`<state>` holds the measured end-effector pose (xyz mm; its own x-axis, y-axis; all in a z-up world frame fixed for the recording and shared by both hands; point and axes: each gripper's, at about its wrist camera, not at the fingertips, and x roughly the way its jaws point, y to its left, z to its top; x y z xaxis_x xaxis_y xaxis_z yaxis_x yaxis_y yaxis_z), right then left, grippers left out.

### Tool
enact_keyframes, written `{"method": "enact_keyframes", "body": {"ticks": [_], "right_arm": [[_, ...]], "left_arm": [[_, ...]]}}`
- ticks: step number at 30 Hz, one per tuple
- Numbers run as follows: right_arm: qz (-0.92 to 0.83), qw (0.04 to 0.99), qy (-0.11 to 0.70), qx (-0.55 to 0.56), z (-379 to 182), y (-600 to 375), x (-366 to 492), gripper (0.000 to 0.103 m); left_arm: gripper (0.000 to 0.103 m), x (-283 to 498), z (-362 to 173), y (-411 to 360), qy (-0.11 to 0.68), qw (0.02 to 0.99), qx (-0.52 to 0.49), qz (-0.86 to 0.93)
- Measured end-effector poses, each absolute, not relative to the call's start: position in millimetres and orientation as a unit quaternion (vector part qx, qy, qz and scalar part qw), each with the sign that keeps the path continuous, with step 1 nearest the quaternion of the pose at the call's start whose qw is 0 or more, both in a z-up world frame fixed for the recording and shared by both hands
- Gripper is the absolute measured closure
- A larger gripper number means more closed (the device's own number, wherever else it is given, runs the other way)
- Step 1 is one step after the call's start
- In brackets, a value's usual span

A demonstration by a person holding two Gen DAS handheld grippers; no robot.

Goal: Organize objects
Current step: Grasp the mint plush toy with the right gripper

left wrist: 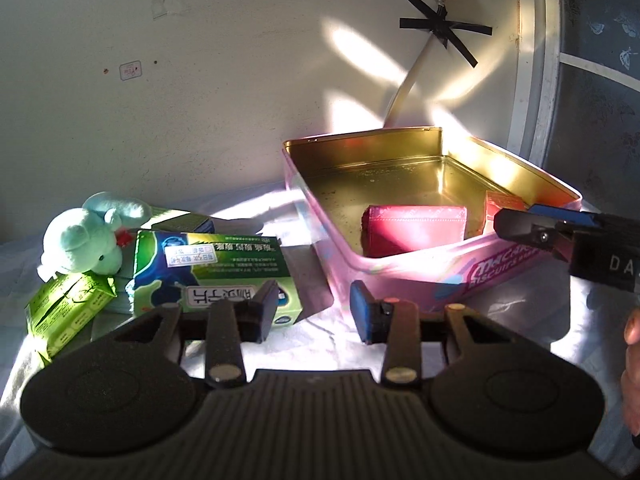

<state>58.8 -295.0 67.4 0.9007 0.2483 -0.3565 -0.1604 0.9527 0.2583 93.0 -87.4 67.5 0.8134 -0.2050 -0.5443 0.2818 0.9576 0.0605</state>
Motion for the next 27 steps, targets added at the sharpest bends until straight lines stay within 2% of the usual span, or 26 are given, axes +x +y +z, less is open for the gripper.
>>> {"method": "enact_keyframes", "body": {"ticks": [9, 15, 18, 21, 23, 27], "right_arm": [[0.17, 0.954, 0.241, 0.055, 61.3, -220.8, 51.5, 0.048], [0.224, 0.936, 0.271, 0.018, 59.3, -158.6, 69.9, 0.048], [0.253, 0.927, 0.275, 0.008, 72.4, -121.9, 93.3, 0.048], [0.275, 0.923, 0.27, 0.006, 86.0, -87.4, 116.0, 0.04], [0.277, 0.925, 0.259, -0.016, 89.9, -60.0, 130.3, 0.026], [0.266, 0.929, 0.25, -0.066, 83.3, -8.4, 161.7, 0.025]], "left_arm": [[0.058, 87.5, 32.0, 13.4, 0.314, 0.949, 0.013, -0.039], [0.058, 87.0, 19.9, 83.4, 0.288, 0.955, -0.002, 0.066], [0.058, 89.8, 15.5, 115.9, 0.284, 0.953, -0.075, 0.071], [0.058, 84.3, 18.2, 125.8, 0.264, 0.956, -0.113, 0.059], [0.058, 82.1, 18.6, 126.0, 0.257, 0.958, -0.119, 0.048], [0.057, 80.2, 18.2, 124.6, 0.251, 0.96, -0.118, 0.035]]}}
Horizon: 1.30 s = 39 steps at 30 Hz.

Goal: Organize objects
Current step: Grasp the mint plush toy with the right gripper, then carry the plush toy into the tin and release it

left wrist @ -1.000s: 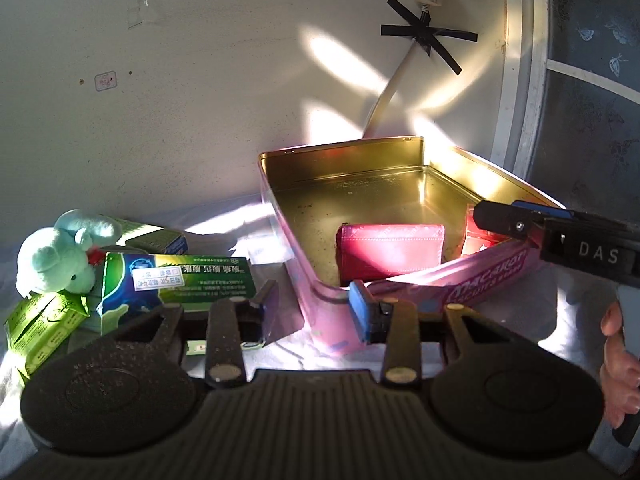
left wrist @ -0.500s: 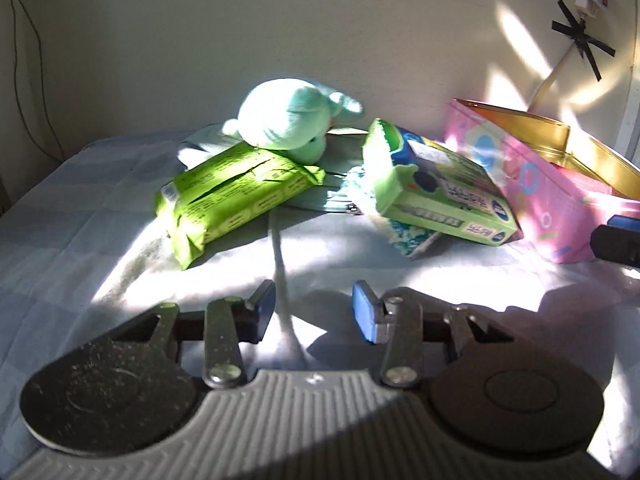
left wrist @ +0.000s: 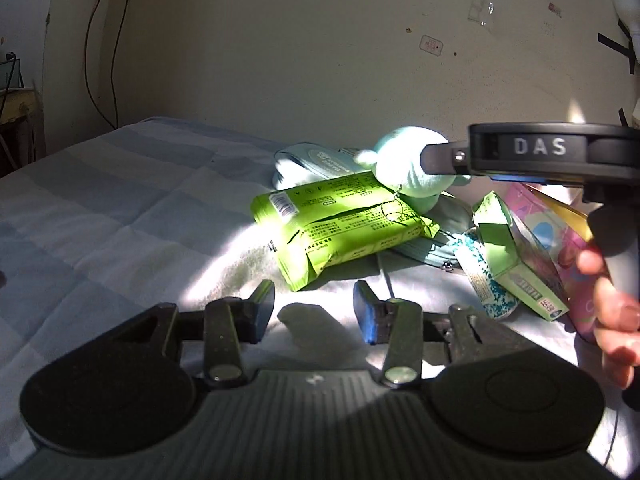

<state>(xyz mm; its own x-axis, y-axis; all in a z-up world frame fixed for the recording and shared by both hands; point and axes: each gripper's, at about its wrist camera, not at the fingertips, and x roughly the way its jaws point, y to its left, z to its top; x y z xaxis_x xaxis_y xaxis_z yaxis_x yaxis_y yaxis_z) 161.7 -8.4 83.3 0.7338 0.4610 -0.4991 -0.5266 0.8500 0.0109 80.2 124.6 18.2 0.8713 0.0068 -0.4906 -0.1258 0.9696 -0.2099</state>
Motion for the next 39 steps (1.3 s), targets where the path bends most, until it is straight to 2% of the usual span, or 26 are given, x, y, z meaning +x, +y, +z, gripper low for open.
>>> {"method": "enact_keyframes", "body": {"ticks": [1, 2, 3, 5, 9, 13, 15, 18, 22, 24, 25, 26, 34, 39], "right_arm": [[0.256, 0.93, 0.253, -0.075, 79.0, 1.2, 169.6, 0.028], [0.249, 0.931, 0.255, -0.083, 75.0, 8.0, 176.1, 0.043], [0.247, 0.93, 0.258, -0.089, 71.2, 13.1, 181.4, 0.054], [0.242, 0.932, 0.25, -0.1, 69.5, 16.1, 182.0, 0.061], [0.246, 0.939, 0.197, -0.138, 100.1, -3.0, 146.7, 0.063], [0.275, 0.923, 0.17, -0.207, 131.8, -40.6, 84.4, 0.061], [0.286, 0.906, 0.179, -0.257, 130.5, -54.1, 51.6, 0.059], [0.295, 0.867, 0.228, -0.331, 110.8, -69.7, 13.9, 0.058], [0.309, 0.833, 0.278, -0.366, 72.6, -63.4, -6.0, 0.057], [0.314, 0.841, 0.262, -0.355, 64.4, -54.1, -9.9, 0.045], [0.325, 0.848, 0.248, -0.337, 62.0, -49.2, -10.9, 0.028], [0.338, 0.852, 0.24, -0.319, 61.2, -45.9, -10.7, 0.023], [0.359, 0.895, 0.206, -0.167, 75.0, -85.5, -9.6, 0.018], [0.326, 0.906, 0.26, -0.068, 63.2, -131.2, 16.1, 0.019]], "left_arm": [[0.058, 81.3, 17.7, 124.9, 0.252, 0.96, -0.119, 0.032], [0.058, 81.5, 17.6, 125.7, 0.252, 0.96, -0.122, 0.03], [0.057, 81.9, 17.5, 126.7, 0.252, 0.959, -0.125, 0.028], [0.057, 81.6, 17.1, 129.7, 0.252, 0.958, -0.133, 0.027], [0.057, 78.6, 17.4, 136.9, 0.248, 0.956, -0.153, 0.022], [0.054, 74.0, 18.6, 143.1, 0.241, 0.954, -0.176, 0.018], [0.054, 73.0, 19.5, 143.1, 0.24, 0.954, -0.181, 0.01], [0.054, 71.3, 21.9, 135.3, 0.243, 0.954, -0.177, -0.009], [0.054, 59.3, 30.9, 122.6, 0.239, 0.955, -0.172, -0.029], [0.054, 50.7, 36.0, 121.8, 0.236, 0.955, -0.178, -0.037], [0.054, 46.1, 38.4, 123.0, 0.235, 0.954, -0.182, -0.039], [0.054, 41.6, 40.7, 124.4, 0.235, 0.954, -0.182, -0.037], [0.053, 13.9, 46.3, 125.5, 0.252, 0.949, -0.18, -0.054], [0.049, 31.4, 40.2, 101.7, 0.292, 0.925, -0.215, -0.113]]}}
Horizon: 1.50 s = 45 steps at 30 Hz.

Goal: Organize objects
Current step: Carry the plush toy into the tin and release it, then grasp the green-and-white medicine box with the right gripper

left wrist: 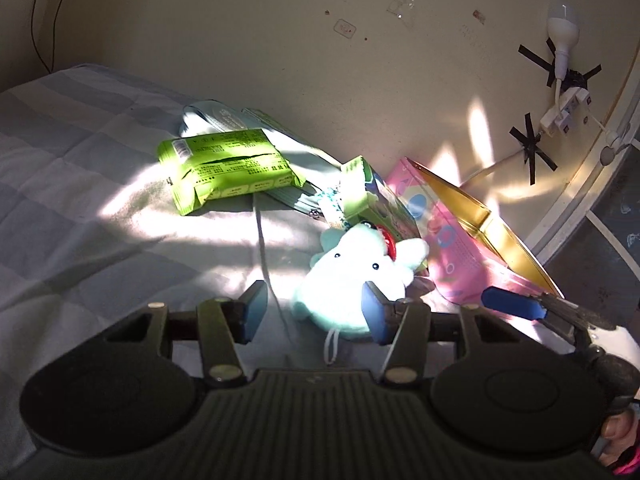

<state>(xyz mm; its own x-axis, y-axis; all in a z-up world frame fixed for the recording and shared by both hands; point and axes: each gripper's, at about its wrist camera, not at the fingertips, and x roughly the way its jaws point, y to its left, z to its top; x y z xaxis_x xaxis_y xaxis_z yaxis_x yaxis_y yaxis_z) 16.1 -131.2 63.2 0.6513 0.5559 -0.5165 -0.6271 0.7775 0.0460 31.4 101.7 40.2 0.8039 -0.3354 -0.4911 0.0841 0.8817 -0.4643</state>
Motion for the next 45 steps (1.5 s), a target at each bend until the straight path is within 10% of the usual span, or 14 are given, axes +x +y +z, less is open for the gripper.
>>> {"method": "enact_keyframes", "body": {"ticks": [12, 17, 37, 45], "right_arm": [[0.321, 0.878, 0.334, 0.123, 25.9, -145.9, 107.1, 0.033], [0.336, 0.871, 0.335, 0.124, 17.0, -134.4, 112.3, 0.079], [0.094, 0.964, 0.164, 0.189, 58.8, -363.5, 126.7, 0.078], [0.014, 0.967, 0.155, 0.204, 36.7, -404.1, 148.1, 0.045]], "left_arm": [[0.037, 53.3, 33.1, 75.4, 0.314, 0.925, -0.175, -0.12], [0.055, 52.7, 35.3, 71.6, 0.305, 0.925, -0.177, -0.139], [0.056, 172.1, 94.6, -184.4, 0.246, 0.914, -0.023, -0.323], [0.054, 198.0, 73.5, -228.7, 0.272, 0.92, 0.018, -0.281]]}}
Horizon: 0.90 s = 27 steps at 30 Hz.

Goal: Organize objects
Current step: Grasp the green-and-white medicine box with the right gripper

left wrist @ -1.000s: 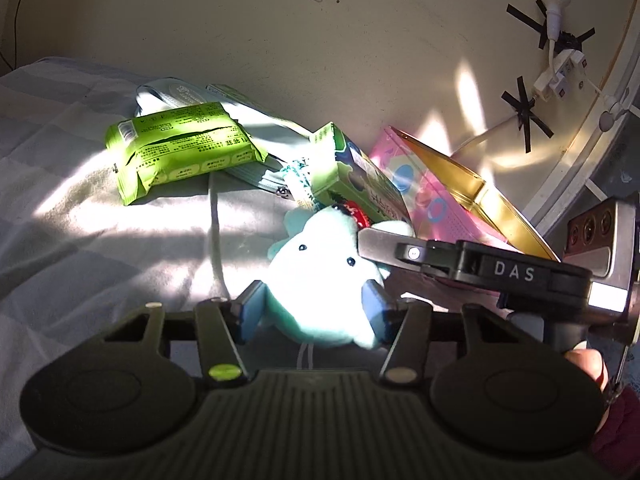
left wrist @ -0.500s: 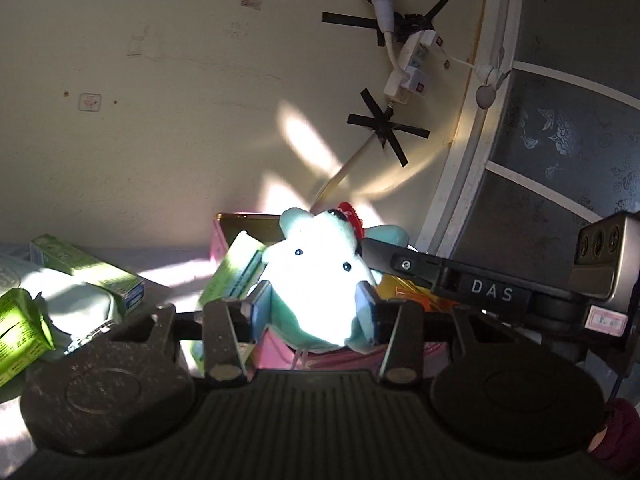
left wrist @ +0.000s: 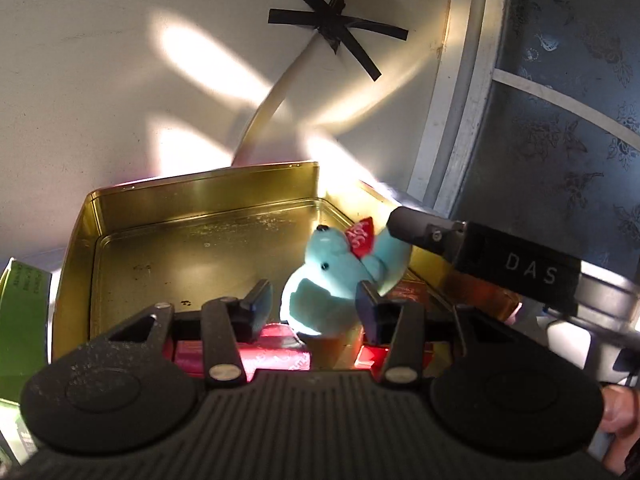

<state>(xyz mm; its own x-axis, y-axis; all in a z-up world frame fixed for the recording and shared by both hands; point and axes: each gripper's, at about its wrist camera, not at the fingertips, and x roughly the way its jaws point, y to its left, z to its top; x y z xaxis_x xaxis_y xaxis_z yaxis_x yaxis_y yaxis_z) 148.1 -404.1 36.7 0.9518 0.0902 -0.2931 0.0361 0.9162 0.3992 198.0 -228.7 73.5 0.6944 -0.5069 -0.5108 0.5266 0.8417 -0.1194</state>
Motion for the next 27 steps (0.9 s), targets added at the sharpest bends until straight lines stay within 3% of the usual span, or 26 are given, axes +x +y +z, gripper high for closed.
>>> {"method": "enact_keyframes", "body": {"ticks": [12, 27], "right_arm": [[-0.009, 0.979, 0.099, 0.177, 42.8, -394.2, 118.9, 0.043], [0.129, 0.977, 0.14, 0.097, 64.7, -258.7, 78.1, 0.043]], "left_arm": [[0.05, 104.2, 91.6, -138.6, 0.218, 0.939, 0.016, -0.267], [0.05, 83.7, 43.8, -2.0, 0.268, 0.96, -0.021, -0.081]]}}
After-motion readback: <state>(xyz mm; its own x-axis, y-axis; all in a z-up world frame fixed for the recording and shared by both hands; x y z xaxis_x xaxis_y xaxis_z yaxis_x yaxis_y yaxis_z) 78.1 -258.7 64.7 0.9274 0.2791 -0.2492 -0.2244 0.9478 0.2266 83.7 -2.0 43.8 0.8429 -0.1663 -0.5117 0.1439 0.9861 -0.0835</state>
